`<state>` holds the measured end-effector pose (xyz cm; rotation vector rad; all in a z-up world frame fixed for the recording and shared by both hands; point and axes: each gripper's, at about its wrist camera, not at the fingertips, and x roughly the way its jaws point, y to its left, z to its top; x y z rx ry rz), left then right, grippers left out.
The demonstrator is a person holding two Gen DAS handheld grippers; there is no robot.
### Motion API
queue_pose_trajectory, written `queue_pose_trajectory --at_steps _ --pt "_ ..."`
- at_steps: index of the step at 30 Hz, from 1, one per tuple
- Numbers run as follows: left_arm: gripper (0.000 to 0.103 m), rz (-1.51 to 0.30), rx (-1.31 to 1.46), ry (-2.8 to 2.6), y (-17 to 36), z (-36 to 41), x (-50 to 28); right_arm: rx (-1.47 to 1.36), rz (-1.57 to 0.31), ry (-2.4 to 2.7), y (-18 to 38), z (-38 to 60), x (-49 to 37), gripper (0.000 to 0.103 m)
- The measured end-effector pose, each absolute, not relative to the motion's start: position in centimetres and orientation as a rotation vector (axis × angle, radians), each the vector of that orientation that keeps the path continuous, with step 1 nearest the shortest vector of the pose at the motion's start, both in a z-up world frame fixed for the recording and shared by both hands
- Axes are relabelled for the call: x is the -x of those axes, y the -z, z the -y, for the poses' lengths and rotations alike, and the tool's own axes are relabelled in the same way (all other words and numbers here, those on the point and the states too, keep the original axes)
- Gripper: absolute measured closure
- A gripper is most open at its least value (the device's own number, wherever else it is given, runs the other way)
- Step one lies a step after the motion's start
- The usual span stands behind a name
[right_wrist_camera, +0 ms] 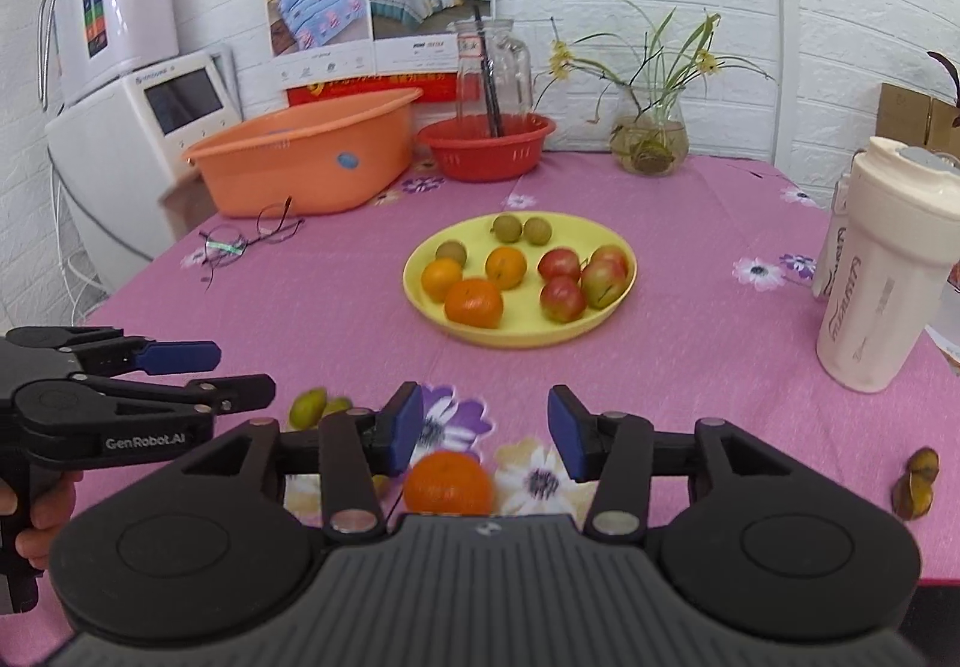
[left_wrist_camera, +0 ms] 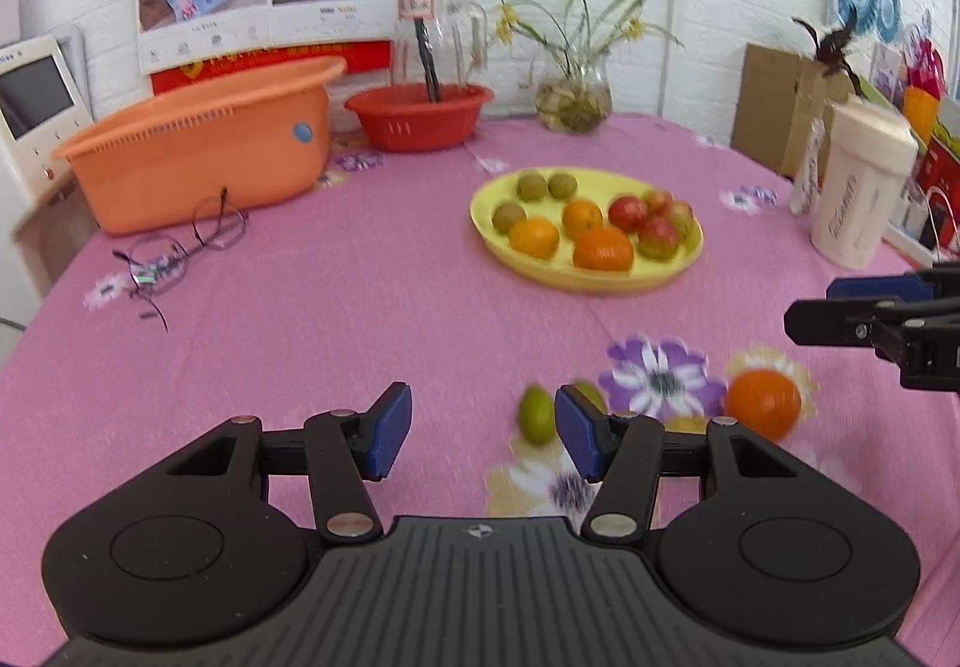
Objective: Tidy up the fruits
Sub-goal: 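Withdraw both tools from the plate back toward the loose fruits, then close left tool on a green lime while right tool closes on an orange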
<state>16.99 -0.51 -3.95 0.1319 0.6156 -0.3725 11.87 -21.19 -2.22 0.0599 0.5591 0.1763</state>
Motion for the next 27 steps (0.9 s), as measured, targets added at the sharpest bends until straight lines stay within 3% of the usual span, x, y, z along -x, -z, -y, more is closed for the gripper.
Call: queue_pose_trajectory --at_steps 16,27 --pt "0.057 -0.662 -0.162 0.382 6.0 2.0 -18.4 -0.047 -0.624 -0.202 5.0 20.2 -11.0 0.026" --pt "0.086 -0.661 -0.159 0.388 5.9 2.8 -19.0 -0.042 -0.624 -0.208 5.3 20.1 -11.1 0.026"
